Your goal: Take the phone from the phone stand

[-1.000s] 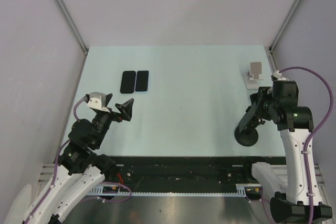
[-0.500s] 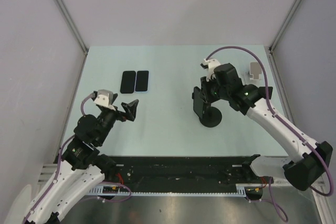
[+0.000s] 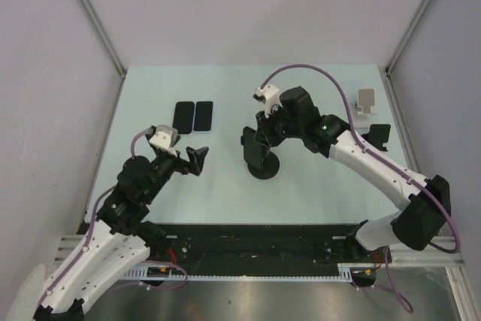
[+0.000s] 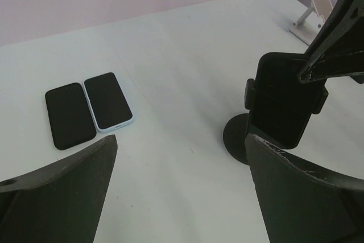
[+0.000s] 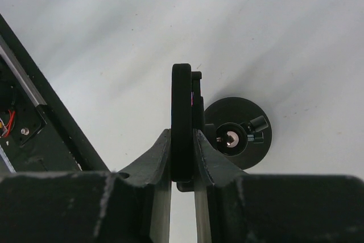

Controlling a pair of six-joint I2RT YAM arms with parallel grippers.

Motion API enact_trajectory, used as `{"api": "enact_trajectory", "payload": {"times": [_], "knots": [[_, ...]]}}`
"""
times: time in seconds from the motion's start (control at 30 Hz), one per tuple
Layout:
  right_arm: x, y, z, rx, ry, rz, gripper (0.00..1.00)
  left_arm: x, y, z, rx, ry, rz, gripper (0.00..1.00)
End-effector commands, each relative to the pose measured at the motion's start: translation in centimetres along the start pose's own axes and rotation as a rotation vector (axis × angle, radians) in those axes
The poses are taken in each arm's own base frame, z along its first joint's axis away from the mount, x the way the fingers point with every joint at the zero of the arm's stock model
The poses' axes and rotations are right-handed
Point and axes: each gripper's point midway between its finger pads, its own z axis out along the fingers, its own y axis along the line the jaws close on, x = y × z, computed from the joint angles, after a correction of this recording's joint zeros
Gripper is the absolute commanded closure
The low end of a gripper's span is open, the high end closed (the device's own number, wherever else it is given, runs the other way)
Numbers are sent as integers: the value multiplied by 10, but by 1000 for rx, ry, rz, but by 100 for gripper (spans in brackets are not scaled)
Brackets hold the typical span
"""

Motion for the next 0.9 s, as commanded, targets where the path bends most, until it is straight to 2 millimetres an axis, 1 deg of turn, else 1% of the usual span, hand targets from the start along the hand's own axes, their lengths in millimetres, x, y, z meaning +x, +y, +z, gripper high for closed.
{"api": "enact_trajectory", "payload": {"times": [0.0,0.03,0.1,0.13,0.17,0.2,0.23,0.27,0.3,0.33,0.37,0.4,0.43,0.47,0.5,0.53,0.57,0.6,0.63,0.67,0.7,0.73,0.77,0.8,0.83,0.87], "knots": [[-62,17,-8,-54,-190,-85,97,-2,-8,8,43,-7,28,0],[-61,18,-7,-51,-189,-87,94,-2,-8,9,43,-2,22,0],[-62,18,-8,-47,-193,-87,90,1,-9,13,43,17,3,0],[-62,19,-9,-49,-195,-88,82,2,-11,14,47,25,-6,0],[-64,18,-10,-46,-202,-91,76,5,-12,18,48,44,-16,0],[-66,18,-12,-42,-209,-92,70,4,-15,19,55,47,-50,0],[-66,17,-13,-34,-212,-92,62,4,-18,21,66,55,-63,0],[-69,17,-17,-31,-225,-94,59,9,-23,25,83,79,-83,0],[-72,16,-19,-19,-235,-95,56,4,-28,26,93,76,-93,0],[-73,16,-21,-16,-241,-96,49,5,-30,28,99,87,-100,0],[-77,17,-27,-16,-259,-100,45,8,-32,32,97,102,-107,0],[-78,17,-29,-9,-267,-99,40,4,-37,32,107,101,-118,0],[-80,17,-32,-7,-275,-100,33,5,-40,33,111,105,-122,0],[-81,17,-35,-1,-283,-101,29,6,-44,35,105,116,-135,0],[-83,13,-40,26,-298,-100,25,4,-46,36,106,115,-145,0],[-83,9,-43,47,-305,-97,17,6,-48,39,102,127,-152,0],[-80,6,-44,64,-304,-93,12,2,-54,39,105,123,-170,0],[-82,-3,-53,108,-325,-71,8,3,-56,40,100,128,-179,0],[-82,-10,-58,136,-336,-44,1,5,-59,43,92,139,-183,0],[-81,-18,-62,165,-349,-10,0,0,-68,43,105,136,-206,0],[-78,-40,-74,237,-368,41,0,-3,-67,45,72,128,-217,0],[-75,-50,-80,265,-383,137,0,-1,-70,48,62,138,-222,0],[-72,-60,-87,289,-400,188,0,-7,-80,48,65,130,-245,0],[-63,-85,-101,347,-425,262,0,-9,-76,50,13,119,-251,0],[-65,-91,-108,353,-474,345,0,-7,-78,54,-9,126,-254,0],[-62,-104,-116,392,-507,405,0,-13,-87,54,-5,115,-272,0]]}}
